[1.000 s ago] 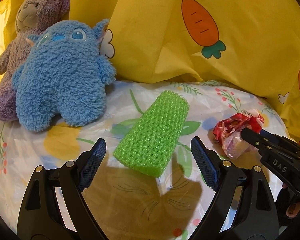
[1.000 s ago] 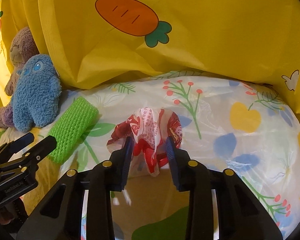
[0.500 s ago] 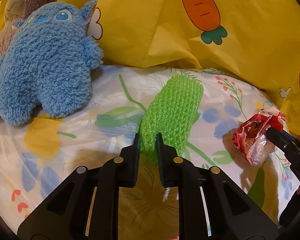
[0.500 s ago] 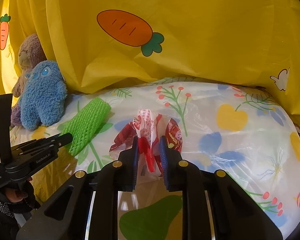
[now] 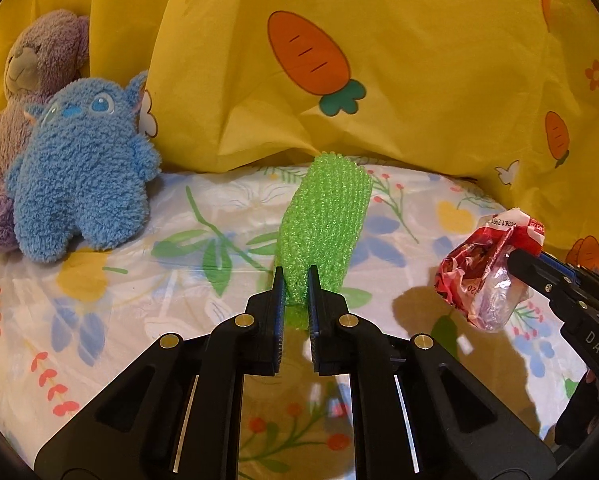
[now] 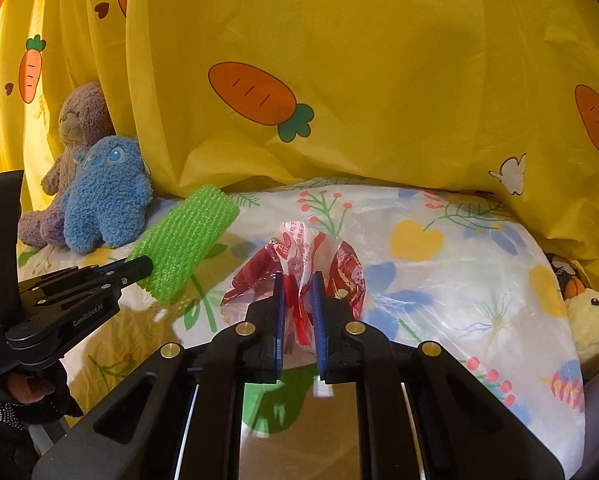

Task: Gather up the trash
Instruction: 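Carry the green sponge and red wrapper over the grey bin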

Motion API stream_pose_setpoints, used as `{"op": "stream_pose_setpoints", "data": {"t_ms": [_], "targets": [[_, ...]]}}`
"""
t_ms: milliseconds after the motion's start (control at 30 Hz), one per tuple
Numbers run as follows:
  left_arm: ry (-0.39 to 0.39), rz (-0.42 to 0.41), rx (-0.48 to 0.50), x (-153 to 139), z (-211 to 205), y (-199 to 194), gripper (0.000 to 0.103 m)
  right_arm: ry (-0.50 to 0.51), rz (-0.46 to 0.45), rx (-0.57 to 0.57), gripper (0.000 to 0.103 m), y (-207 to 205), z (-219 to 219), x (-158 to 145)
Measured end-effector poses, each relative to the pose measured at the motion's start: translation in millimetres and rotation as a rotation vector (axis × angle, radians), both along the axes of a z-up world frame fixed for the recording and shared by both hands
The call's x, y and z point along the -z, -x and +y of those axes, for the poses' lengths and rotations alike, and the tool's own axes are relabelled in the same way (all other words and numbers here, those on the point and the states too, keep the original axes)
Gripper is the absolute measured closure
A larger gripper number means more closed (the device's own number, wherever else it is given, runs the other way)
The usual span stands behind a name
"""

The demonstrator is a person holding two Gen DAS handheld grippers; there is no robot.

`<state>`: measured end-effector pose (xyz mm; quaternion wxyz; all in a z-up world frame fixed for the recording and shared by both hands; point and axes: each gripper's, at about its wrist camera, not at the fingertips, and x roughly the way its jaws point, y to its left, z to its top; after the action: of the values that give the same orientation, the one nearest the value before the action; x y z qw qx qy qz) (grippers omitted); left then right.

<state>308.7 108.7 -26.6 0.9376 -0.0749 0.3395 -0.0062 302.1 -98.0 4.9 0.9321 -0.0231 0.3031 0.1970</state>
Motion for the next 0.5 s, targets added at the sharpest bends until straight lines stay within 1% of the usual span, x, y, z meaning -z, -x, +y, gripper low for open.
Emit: {"op": "stream_pose_setpoints", "data": {"t_ms": [233, 500], "targets": [[-0.005, -0.078, 0.098, -24.6, -49.9, 37.3, 0.093, -0.016, -0.07, 0.026, 0.09, 47.1, -36.0, -25.8], [-0.008, -0.136, 0.234, -41.0, -119.7, 74.3, 0.093, -0.053, -0.098, 0.137, 0.09, 90.3, -95.2, -36.7]]}}
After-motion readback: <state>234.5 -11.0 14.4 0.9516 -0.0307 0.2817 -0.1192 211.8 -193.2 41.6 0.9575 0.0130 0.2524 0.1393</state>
